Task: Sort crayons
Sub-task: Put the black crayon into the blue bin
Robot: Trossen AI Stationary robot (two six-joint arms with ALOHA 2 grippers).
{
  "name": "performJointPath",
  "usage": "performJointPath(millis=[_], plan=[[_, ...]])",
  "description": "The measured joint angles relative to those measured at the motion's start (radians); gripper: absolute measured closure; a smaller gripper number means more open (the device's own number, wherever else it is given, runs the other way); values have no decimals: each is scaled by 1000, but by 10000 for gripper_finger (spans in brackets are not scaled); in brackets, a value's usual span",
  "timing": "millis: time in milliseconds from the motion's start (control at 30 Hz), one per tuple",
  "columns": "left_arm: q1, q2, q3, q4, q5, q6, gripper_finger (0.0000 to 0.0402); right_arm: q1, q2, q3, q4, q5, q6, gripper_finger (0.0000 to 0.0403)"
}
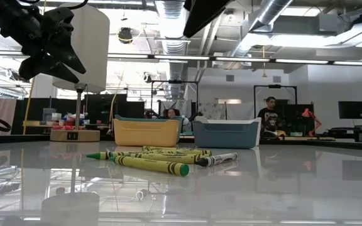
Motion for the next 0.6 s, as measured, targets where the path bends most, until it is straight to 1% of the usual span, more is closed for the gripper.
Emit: performJointPath(millis=[133,233,333,433,533,600], plan=[[0,0,0,0,-7,21,242,24,0,0,0,-1,0,314],[0,0,0,0,-8,37,242,33,0,0,-1,-1,-1,285],[0,0,0,1,-7,34,242,36,27,0,5,-9,-4,251],[0,0,0,0,-8,33,242,44,76,0,11,-55,-40,219],[0,0,0,-1,0,32,242,52,129,0,10,-59,-44,198],[0,0,0,-3,8,32,242,54,155,-1,3,-60,-52,191]])
